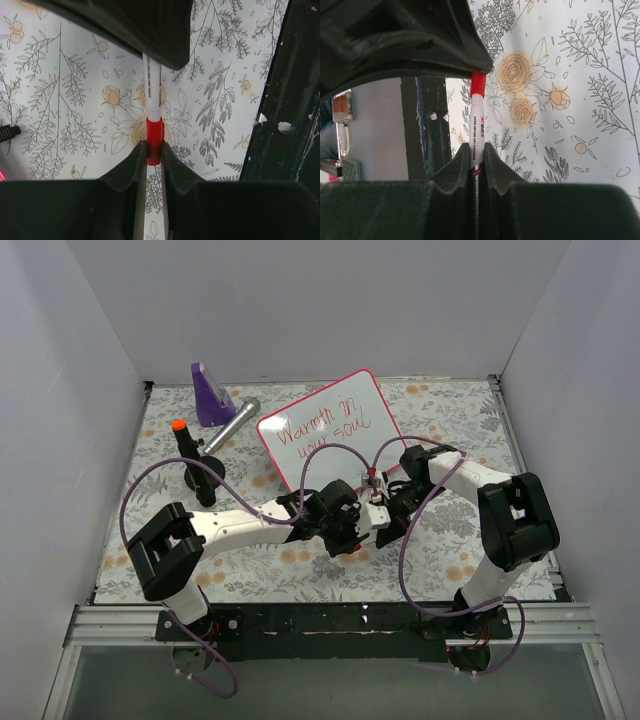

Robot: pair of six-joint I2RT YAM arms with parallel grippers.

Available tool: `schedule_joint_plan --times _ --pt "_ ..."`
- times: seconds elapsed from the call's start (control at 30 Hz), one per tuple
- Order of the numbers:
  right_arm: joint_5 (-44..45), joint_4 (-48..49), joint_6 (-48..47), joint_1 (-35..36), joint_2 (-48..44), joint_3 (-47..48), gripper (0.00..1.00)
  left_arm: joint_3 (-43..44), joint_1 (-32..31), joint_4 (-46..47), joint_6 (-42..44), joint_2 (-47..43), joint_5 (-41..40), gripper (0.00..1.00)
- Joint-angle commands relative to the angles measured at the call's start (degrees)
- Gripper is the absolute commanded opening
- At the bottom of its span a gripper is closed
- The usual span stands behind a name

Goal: Write a sentence on the whiteboard
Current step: Close the whiteboard marker at the center of the board.

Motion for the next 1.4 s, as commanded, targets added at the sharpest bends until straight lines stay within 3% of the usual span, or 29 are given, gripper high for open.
schedule_joint_plan --times 0.0,0.5,0.63,1.0,1.03,1.07,1.17,1.23,1.27,1.37 --pt "-5.06 -1.83 -2.35 1.82 2.49 1.11 0.01 6.16 -0.72 5.58 1.90 -0.05 2.20 0.00" --pt "-9.55 -4.91 -7.01 1.73 7.51 1.64 0.01 11.45 -2.22 7.15 -0.47 3.39 -1.48 0.02" --pt "-9.72 -4.82 -7.63 1.20 6.89 1.47 0.01 7.76 -2.22 8.91 -1.79 -0.84 -3.50 0.17" --pt "-11.22 -7.99 -12.19 0.76 7.07 1.91 0.01 -1.65 -2.22 10.76 -9.85 -14.63 -6.84 0.41" --pt "-11.30 -8.60 -12.72 0.76 6.81 1.91 0.01 -2.61 -2.22 11.37 -10.92 -16.03 -7.98 0.47" --pt "-11.65 -8.95 -13.51 0.76 6.63 1.91 0.01 -4.97 -2.22 13.12 -12.32 -20.14 -8.60 0.63" --pt "-12.36 -10.53 -16.50 0.67 5.75 1.73 0.01 -10.43 -1.43 18.47 -18.21 -27.54 -10.36 0.98" --pt "-12.80 -12.11 -19.82 0.67 4.44 1.56 0.01 -15.27 0.32 19.37 -20.85 -34.92 -7.40 0.98" --pt "-13.32 -12.81 -21.32 0.67 4.00 1.29 0.01 -16.32 3.38 18.85 -22.34 -36.60 -0.41 0.98" --pt "-13.59 -14.40 -25.29 0.76 1.36 0.59 0.01 -17.65 10.67 15.96 -26.12 -40.13 10.34 0.98"
